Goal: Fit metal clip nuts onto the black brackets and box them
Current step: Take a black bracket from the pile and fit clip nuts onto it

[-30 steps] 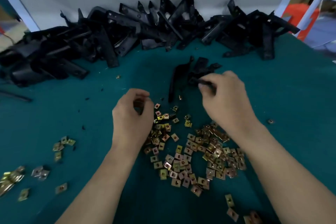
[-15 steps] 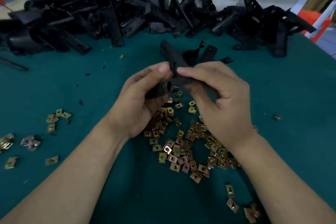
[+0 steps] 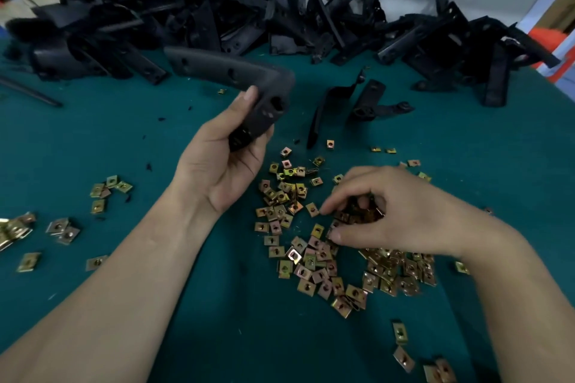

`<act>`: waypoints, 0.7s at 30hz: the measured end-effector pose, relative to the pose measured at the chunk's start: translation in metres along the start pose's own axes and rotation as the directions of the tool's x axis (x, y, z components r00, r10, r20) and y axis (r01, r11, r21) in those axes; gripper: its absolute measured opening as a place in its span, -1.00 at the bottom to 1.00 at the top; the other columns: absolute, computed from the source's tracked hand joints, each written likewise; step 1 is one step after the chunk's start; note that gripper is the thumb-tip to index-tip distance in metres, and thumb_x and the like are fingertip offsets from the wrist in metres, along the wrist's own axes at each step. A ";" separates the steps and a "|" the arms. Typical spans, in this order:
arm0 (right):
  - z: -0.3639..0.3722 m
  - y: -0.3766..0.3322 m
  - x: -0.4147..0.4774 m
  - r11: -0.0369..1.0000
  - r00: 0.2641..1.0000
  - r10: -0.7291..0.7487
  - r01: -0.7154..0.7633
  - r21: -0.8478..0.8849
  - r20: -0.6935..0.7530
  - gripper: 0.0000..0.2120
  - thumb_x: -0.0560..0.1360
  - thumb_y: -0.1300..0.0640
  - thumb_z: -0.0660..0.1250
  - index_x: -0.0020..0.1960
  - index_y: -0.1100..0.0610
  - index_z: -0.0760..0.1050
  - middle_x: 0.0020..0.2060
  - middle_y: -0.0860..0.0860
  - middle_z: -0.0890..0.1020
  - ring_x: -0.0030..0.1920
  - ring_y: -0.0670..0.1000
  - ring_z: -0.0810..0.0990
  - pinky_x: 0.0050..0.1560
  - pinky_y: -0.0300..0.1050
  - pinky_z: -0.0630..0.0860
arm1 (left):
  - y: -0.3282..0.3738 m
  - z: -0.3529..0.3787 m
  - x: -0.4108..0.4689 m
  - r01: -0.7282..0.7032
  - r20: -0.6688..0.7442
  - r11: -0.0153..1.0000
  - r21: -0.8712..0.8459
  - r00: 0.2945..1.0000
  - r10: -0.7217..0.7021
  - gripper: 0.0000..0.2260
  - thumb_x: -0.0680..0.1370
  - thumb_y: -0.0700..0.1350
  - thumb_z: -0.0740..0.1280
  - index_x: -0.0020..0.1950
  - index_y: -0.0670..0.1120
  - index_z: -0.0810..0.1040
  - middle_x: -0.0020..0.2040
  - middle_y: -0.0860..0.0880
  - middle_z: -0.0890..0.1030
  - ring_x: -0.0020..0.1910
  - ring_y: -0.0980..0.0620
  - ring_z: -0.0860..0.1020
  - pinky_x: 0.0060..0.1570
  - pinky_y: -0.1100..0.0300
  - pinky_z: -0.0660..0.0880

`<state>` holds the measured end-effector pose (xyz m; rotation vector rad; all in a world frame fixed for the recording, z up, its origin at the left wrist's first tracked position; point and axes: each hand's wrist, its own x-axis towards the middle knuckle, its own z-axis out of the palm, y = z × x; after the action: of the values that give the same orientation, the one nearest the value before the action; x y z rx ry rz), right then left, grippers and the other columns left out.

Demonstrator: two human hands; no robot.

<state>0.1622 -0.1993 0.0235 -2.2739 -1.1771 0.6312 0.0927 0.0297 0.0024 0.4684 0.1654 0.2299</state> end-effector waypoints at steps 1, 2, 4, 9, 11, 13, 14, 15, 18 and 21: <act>-0.001 0.000 -0.001 1.000 1.000 0.007 -0.006 -0.019 0.010 -0.80 0.38 -0.13 0.56 0.00 -0.25 0.67 -0.04 -0.30 0.56 -0.03 -0.23 0.50 -0.08 -0.41 0.37 | -0.001 0.000 0.001 -0.015 -0.018 1.000 0.022 1.000 0.016 -0.89 0.41 -0.19 0.47 -0.09 -0.18 0.68 -0.11 -0.07 0.67 -0.16 0.08 0.60 -0.32 0.37 0.56; -0.002 -0.002 -0.001 0.999 1.000 0.009 -0.009 -0.035 0.014 -0.80 0.38 -0.14 0.56 -0.01 -0.26 0.67 -0.03 -0.30 0.55 0.00 -0.24 0.50 -0.07 -0.43 0.35 | -0.002 0.000 0.003 -0.028 -0.023 0.998 0.049 0.999 0.029 -0.91 0.43 -0.19 0.45 -0.13 -0.18 0.71 -0.11 -0.06 0.68 -0.16 0.08 0.62 -0.25 0.36 0.57; -0.002 -0.003 -0.001 0.999 1.000 0.000 0.001 -0.042 0.011 -0.86 0.39 -0.10 0.56 -0.06 -0.21 0.68 -0.04 -0.28 0.56 0.00 -0.25 0.51 -0.08 -0.45 0.33 | -0.004 -0.001 0.004 -0.033 0.007 0.996 0.082 0.999 0.033 -0.88 0.46 -0.18 0.43 -0.12 -0.19 0.75 -0.07 -0.07 0.71 -0.14 0.08 0.67 -0.10 0.31 0.59; 0.001 -0.008 -0.004 0.993 0.999 -0.038 0.041 -0.107 0.034 -0.92 0.46 -0.06 0.51 -0.07 -0.15 0.64 -0.03 -0.26 0.54 0.12 -0.23 0.46 0.04 -0.40 0.32 | -0.007 -0.003 0.004 0.009 0.080 0.985 0.171 0.997 -0.023 -0.85 0.49 -0.17 0.41 -0.08 -0.18 0.77 -0.05 -0.07 0.73 -0.10 0.09 0.70 -0.02 0.29 0.60; 0.002 -0.010 -0.004 0.988 0.997 -0.058 0.064 -0.140 0.047 -0.92 0.48 -0.05 0.49 -0.07 -0.15 0.60 -0.03 -0.26 0.56 0.14 -0.21 0.44 0.10 -0.35 0.34 | -0.006 -0.002 0.004 0.014 0.083 0.981 0.196 0.996 -0.031 -0.85 0.49 -0.16 0.41 -0.12 -0.17 0.77 -0.07 -0.06 0.74 -0.12 0.11 0.70 -0.01 0.31 0.60; 0.003 -0.012 -0.005 0.989 0.996 -0.064 0.070 -0.127 0.054 -0.92 0.49 -0.04 0.49 -0.07 -0.15 0.59 -0.05 -0.26 0.58 0.11 -0.20 0.46 0.05 -0.34 0.36 | -0.006 -0.001 0.003 0.014 0.083 0.979 0.201 0.996 -0.032 -0.85 0.49 -0.16 0.40 -0.14 -0.17 0.77 -0.09 -0.06 0.74 -0.13 0.12 0.70 0.00 0.32 0.60; 0.003 -0.013 -0.005 0.993 0.997 -0.056 0.062 -0.104 0.055 -0.92 0.49 -0.03 0.49 -0.07 -0.16 0.59 -0.06 -0.27 0.58 0.08 -0.20 0.48 0.01 -0.35 0.37 | -0.005 -0.001 0.003 0.016 0.084 0.979 0.203 0.996 -0.034 -0.85 0.49 -0.16 0.40 -0.14 -0.17 0.77 -0.08 -0.06 0.74 -0.12 0.11 0.71 -0.01 0.32 0.60; 0.004 -0.014 -0.006 0.996 0.997 -0.046 0.050 -0.075 0.059 -0.91 0.50 -0.02 0.48 -0.06 -0.17 0.59 -0.06 -0.29 0.58 0.04 -0.21 0.49 -0.03 -0.37 0.39 | -0.006 -0.001 0.003 0.019 0.085 0.979 0.204 0.996 -0.037 -0.85 0.48 -0.17 0.40 -0.13 -0.18 0.77 -0.07 -0.07 0.74 -0.11 0.11 0.71 -0.02 0.32 0.60; 0.006 -0.016 -0.007 0.999 0.996 -0.025 0.027 -0.021 0.087 -0.87 0.54 0.06 0.45 -0.02 -0.19 0.61 -0.10 -0.31 0.62 -0.06 -0.18 0.55 -0.11 -0.34 0.44 | -0.007 -0.001 0.003 0.020 0.088 0.977 0.211 0.995 -0.040 -0.86 0.47 -0.17 0.42 -0.10 -0.19 0.76 -0.05 -0.08 0.74 -0.07 0.09 0.71 -0.03 0.31 0.60; 0.008 -0.018 -0.007 1.000 0.996 -0.003 0.006 -0.026 0.086 -0.85 0.55 0.07 0.45 -0.04 -0.20 0.62 -0.17 -0.34 0.62 -0.14 -0.24 0.55 -0.15 -0.38 0.43 | -0.007 -0.001 0.004 0.018 0.082 0.973 0.231 0.996 -0.038 -0.86 0.47 -0.16 0.42 -0.11 -0.17 0.77 -0.04 -0.07 0.74 -0.06 0.09 0.71 -0.03 0.31 0.59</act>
<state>0.1432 -0.1949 0.0298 -2.2851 -1.2372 0.7228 0.0972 0.0248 -0.0020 0.7053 0.1153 0.1627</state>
